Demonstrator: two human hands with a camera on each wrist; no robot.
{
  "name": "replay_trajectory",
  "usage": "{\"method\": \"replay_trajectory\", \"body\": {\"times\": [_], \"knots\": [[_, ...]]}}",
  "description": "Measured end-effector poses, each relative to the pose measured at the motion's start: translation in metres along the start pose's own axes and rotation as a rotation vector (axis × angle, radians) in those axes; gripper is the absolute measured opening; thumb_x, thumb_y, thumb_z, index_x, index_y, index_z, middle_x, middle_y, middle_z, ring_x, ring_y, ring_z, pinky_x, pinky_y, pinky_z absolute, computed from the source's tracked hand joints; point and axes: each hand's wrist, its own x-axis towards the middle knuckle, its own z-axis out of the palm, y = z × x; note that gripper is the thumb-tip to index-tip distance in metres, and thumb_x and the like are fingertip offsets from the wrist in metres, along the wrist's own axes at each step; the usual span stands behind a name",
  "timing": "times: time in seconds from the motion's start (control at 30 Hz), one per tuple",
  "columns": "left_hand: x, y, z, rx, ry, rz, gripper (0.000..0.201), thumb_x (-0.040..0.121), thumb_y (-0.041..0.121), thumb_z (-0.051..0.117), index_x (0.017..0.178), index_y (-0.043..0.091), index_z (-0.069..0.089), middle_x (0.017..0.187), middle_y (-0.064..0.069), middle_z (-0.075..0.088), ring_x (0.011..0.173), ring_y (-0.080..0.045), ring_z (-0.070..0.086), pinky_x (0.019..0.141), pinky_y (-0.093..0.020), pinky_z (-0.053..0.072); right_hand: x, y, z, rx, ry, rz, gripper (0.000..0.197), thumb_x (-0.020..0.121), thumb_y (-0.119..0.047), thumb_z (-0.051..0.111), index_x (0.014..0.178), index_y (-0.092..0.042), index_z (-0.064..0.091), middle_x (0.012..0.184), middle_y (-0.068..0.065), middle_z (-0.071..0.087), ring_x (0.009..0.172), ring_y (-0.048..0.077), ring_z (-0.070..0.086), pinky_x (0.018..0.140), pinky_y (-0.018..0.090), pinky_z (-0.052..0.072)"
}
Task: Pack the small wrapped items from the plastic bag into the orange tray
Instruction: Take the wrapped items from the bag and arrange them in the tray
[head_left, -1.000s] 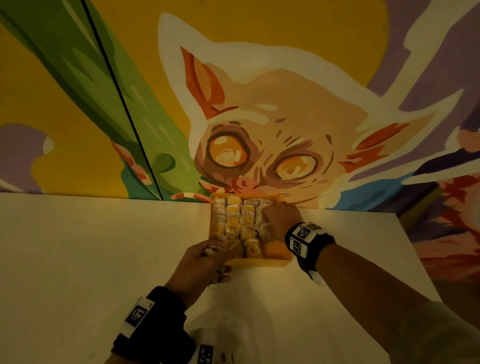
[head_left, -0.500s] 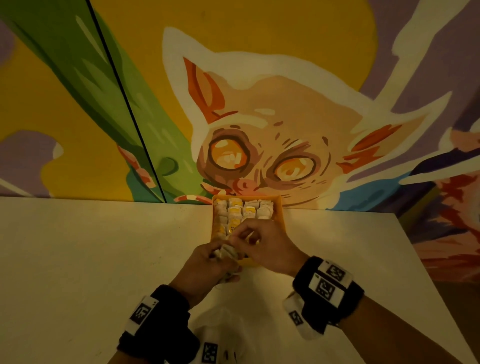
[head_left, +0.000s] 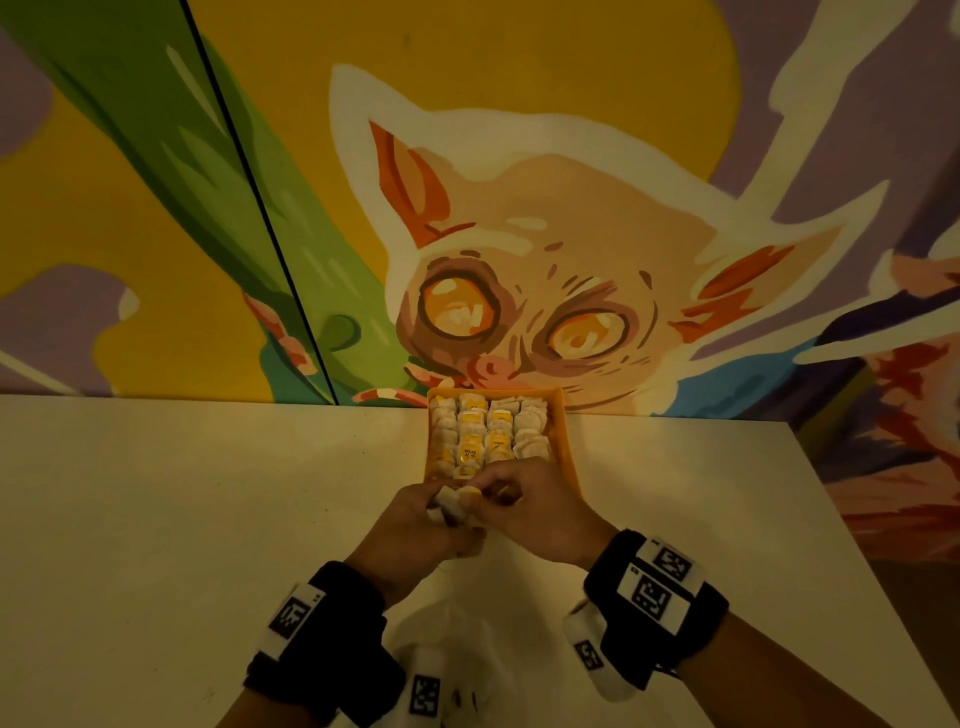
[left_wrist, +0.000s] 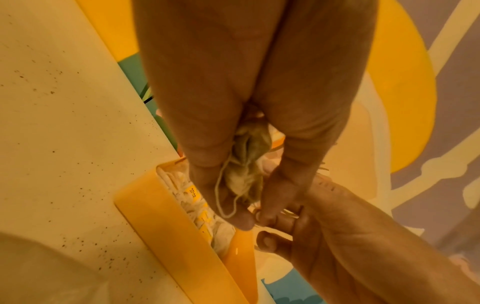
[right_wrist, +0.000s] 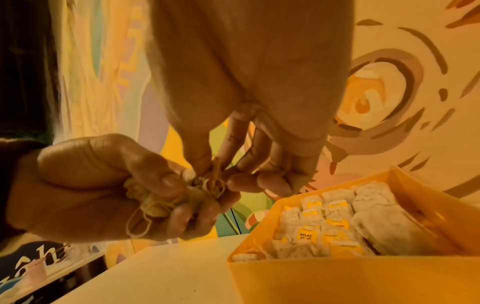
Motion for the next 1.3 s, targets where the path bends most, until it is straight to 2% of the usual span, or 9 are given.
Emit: {"method": "replay_trajectory", "body": {"times": [0.17, 0.37, 0.47, 0.57, 0.63, 0.73, 0.9, 1.17, 1.3], "knots": [[-0.002, 0.002, 0.0, -0.248, 0.016, -0.112, 0.024, 0.085, 0.006, 0.068, 0.11, 0.006, 0.069, 0.101, -0.017, 0.067, 0.087, -0.027, 0.064, 0.074, -0.035, 0.055, -0.003, 0.005, -0.005, 0.115, 0.025, -0.02, 0.006, 0.088, -0.022, 0.069, 0.091, -0.023, 0.074, 0.089, -0.011, 0.071, 0.088, 0.002, 0.064, 0.082, 0.02, 0.051], [-0.004, -0.001, -0.002, -0.347, 0.056, -0.191, 0.025, 0.083, 0.01, 0.072, 0.108, 0.004, 0.069, 0.092, -0.017, 0.063, 0.079, -0.027, 0.06, 0.064, -0.035, 0.048, -0.003, 0.002, -0.019, 0.217, 0.136, 0.002, 0.006, 0.091, -0.018, 0.065, 0.086, -0.016, 0.067, 0.08, -0.008, 0.067, 0.073, 0.004, 0.063, 0.069, 0.02, 0.05], [-0.003, 0.001, -0.001, -0.178, 0.088, -0.106, 0.028, 0.08, 0.014, 0.077, 0.106, 0.018, 0.07, 0.094, -0.015, 0.062, 0.075, -0.021, 0.058, 0.061, -0.03, 0.05, -0.004, 0.002, -0.029, 0.202, 0.063, 0.047, 0.011, 0.093, -0.011, 0.06, 0.083, -0.017, 0.063, 0.07, -0.011, 0.063, 0.064, 0.0, 0.058, 0.064, 0.019, 0.046], [0.0, 0.004, 0.006, 0.058, 0.064, -0.023, 0.03, 0.077, 0.024, 0.08, 0.104, 0.031, 0.07, 0.091, -0.008, 0.065, 0.067, -0.013, 0.058, 0.058, -0.026, 0.05, -0.006, 0.002, -0.033, 0.137, -0.043, 0.022, 0.008, 0.094, -0.015, 0.06, 0.088, -0.021, 0.063, 0.079, 0.006, 0.07, 0.069, 0.02, 0.064, 0.067, 0.033, 0.05], [0.003, 0.004, 0.01, 0.143, 0.053, 0.016, 0.027, 0.079, 0.027, 0.078, 0.104, 0.022, 0.071, 0.079, -0.005, 0.064, 0.058, -0.011, 0.056, 0.055, -0.026, 0.048, -0.006, 0.004, -0.033, 0.106, -0.056, 0.011, 0.006, 0.094, -0.019, 0.061, 0.091, -0.024, 0.064, 0.081, 0.008, 0.07, 0.071, 0.025, 0.064, 0.068, 0.038, 0.05], [0.008, 0.002, 0.014, 0.171, 0.102, 0.052, 0.015, 0.081, 0.023, 0.077, 0.09, 0.012, 0.074, 0.065, -0.009, 0.059, 0.055, -0.021, 0.051, 0.053, -0.03, 0.045, -0.006, 0.008, -0.036, 0.143, -0.039, 0.033, 0.006, 0.091, -0.019, 0.066, 0.097, -0.021, 0.066, 0.083, -0.008, 0.067, 0.071, 0.001, 0.063, 0.065, 0.02, 0.048], [0.011, -0.002, 0.022, 0.128, 0.123, 0.0, 0.015, 0.083, 0.017, 0.075, 0.091, 0.005, 0.072, 0.062, -0.007, 0.057, 0.055, -0.02, 0.049, 0.049, -0.028, 0.042, -0.002, 0.017, -0.046, 0.106, -0.066, 0.079, 0.011, 0.087, -0.015, 0.071, 0.09, -0.025, 0.068, 0.087, -0.001, 0.072, 0.077, 0.01, 0.069, 0.069, 0.027, 0.055], [0.013, -0.007, 0.012, -0.026, 0.214, -0.11, 0.013, 0.088, 0.006, 0.066, 0.101, 0.004, 0.068, 0.087, -0.015, 0.06, 0.072, -0.022, 0.058, 0.057, -0.027, 0.054, 0.029, 0.039, -0.083, -0.459, -0.06, 0.132, 0.015, 0.09, -0.022, 0.064, 0.104, -0.017, 0.068, 0.096, -0.003, 0.064, 0.092, 0.015, 0.06, 0.075, 0.022, 0.047], [0.012, -0.004, 0.007, -0.052, 0.217, -0.105, 0.014, 0.088, 0.002, 0.063, 0.102, 0.001, 0.066, 0.083, -0.017, 0.06, 0.07, -0.023, 0.06, 0.058, -0.027, 0.055, 0.044, 0.048, -0.083, -0.722, -0.177, 0.247, 0.026, 0.09, -0.031, 0.058, 0.112, -0.021, 0.066, 0.114, 0.001, 0.065, 0.104, 0.021, 0.059, 0.087, 0.036, 0.05]]}}
